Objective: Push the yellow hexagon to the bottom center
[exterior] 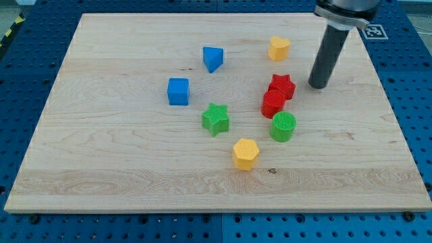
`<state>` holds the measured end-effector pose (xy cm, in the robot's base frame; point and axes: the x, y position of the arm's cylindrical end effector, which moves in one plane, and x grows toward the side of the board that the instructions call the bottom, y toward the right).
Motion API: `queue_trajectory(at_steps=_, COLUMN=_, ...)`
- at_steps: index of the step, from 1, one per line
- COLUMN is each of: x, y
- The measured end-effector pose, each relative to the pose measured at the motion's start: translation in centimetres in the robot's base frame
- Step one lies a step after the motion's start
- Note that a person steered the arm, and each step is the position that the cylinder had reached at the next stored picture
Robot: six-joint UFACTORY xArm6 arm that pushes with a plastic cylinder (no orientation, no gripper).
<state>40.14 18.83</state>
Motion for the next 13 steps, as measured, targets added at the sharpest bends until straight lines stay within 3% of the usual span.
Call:
queue_trajectory(at_steps=4, x=3.6, y=0.3)
queue_trajectory(at_steps=7, x=12.5, y=-1.9)
queue_trajectory(at_steps=10, x=11.2, y=-7.0)
queue_trajectory(at_steps=13, x=14.0, y=-12.5)
